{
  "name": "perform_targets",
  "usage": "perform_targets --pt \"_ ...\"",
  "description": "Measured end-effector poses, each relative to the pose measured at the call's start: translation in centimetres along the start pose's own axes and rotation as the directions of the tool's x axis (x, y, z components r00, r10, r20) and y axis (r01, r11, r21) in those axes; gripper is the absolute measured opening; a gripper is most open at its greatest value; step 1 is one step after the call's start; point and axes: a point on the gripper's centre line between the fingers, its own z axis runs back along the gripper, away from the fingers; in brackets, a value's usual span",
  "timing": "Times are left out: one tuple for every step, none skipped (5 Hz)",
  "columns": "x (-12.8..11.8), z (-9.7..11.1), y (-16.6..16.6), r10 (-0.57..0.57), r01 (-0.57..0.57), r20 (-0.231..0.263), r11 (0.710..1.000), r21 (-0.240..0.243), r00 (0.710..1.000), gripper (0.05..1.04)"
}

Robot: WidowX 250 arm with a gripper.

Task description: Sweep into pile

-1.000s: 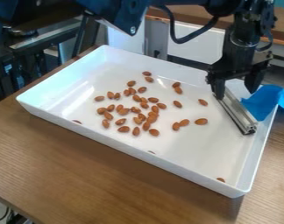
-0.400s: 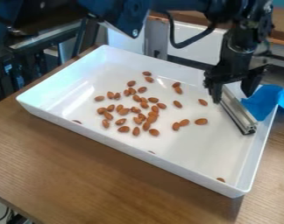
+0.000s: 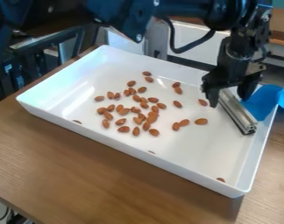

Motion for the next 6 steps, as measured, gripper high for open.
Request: perform_targets --pt "-0.6 -0.9 0.3 -0.017 0.017 -0.015 1.000 0.003 1.000 0.684" --pt "-1.1 -1.6 1.2 -0.040 0.041 -0.025 0.999 0.028 0.999 0.401" --pt "-0.8 -1.7 2.1 -0.030 0.031 -0.028 0.999 0.036 0.999 0.375" --pt "-0.4 -1.7 3.1 -0.027 0.029 -0.053 0.999 0.036 0.998 0.375" --pt "0.2 -1.6 4.8 -0.027 0.029 -0.066 0.999 0.037 0.997 0.374" --pt "1.0 -1.8 7.3 -0.037 0.039 -0.041 0.998 0.041 0.998 0.374"
